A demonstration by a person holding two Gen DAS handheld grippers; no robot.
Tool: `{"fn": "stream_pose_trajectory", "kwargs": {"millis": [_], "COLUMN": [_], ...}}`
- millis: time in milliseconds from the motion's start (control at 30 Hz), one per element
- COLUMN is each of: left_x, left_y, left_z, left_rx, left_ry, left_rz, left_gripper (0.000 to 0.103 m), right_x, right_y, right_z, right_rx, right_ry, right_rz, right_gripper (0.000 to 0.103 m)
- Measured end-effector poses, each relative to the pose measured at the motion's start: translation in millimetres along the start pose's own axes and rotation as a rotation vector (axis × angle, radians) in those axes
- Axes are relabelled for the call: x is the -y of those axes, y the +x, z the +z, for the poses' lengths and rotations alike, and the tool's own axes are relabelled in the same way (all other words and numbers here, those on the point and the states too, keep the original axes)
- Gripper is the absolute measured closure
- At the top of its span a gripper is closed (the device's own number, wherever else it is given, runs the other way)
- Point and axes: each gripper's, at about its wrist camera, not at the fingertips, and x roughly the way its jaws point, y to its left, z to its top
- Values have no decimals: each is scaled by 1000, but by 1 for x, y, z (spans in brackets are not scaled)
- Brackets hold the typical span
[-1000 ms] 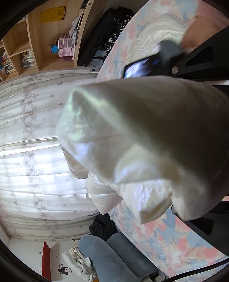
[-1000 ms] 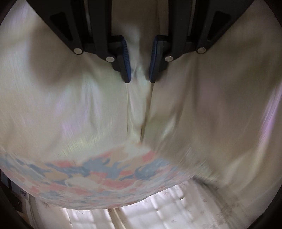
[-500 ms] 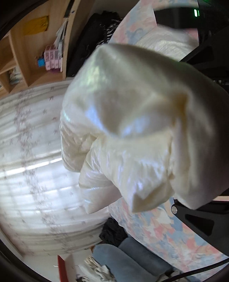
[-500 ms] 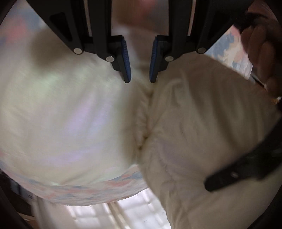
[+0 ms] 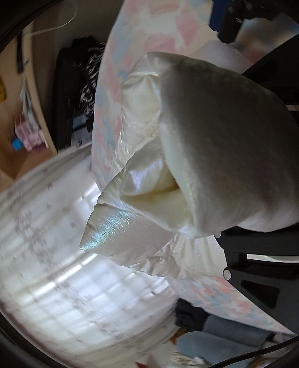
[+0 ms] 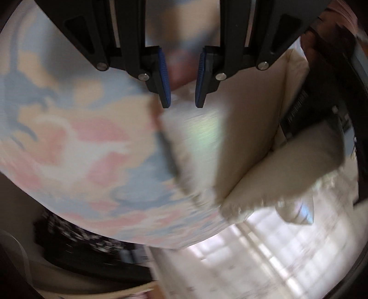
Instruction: Fold large clothes
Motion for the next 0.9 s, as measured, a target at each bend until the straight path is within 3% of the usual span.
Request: {"fn": "stream_pose_trajectory", "kwargs": {"millis": [100,200,267,300,467,533,633,767,900], "left_x": [36,68,76,73,48,35,19,-18,-65], "left_y": [-1,9,6,4,-6,-11,-24,-42,-62], "left_z": [-4,-19,-25,-25,-15,-12,-10,-7,-10], "left_rx": [45,87,116,118,99,94,89,56,55], "left_ry": [99,224,247,239,158,132,89,-26,-125], "left_rz": [23,87,98,77,-98,-181,-303,-472,-512], "left_gripper": [68,53,46,44,15,9,8,8,8], "right_x": [19,37,45,46,48,48,44,39,23], "right_y": [-4,3,6,8,5,2,-13,-33,-52], "right_z": [-1,-4,-4,-1,3,7,10,25,44], "right_rx": [21,-5,-25,-25,-11,-5,26,70,110], "right_ry": [64,113,133,132,110,105,90,73,39], "right_rz": [-17,-29,-33,-34,-45,-45,-49,-20,25], "right_gripper": [81,81,81,81,81,73,60,53,45]}}
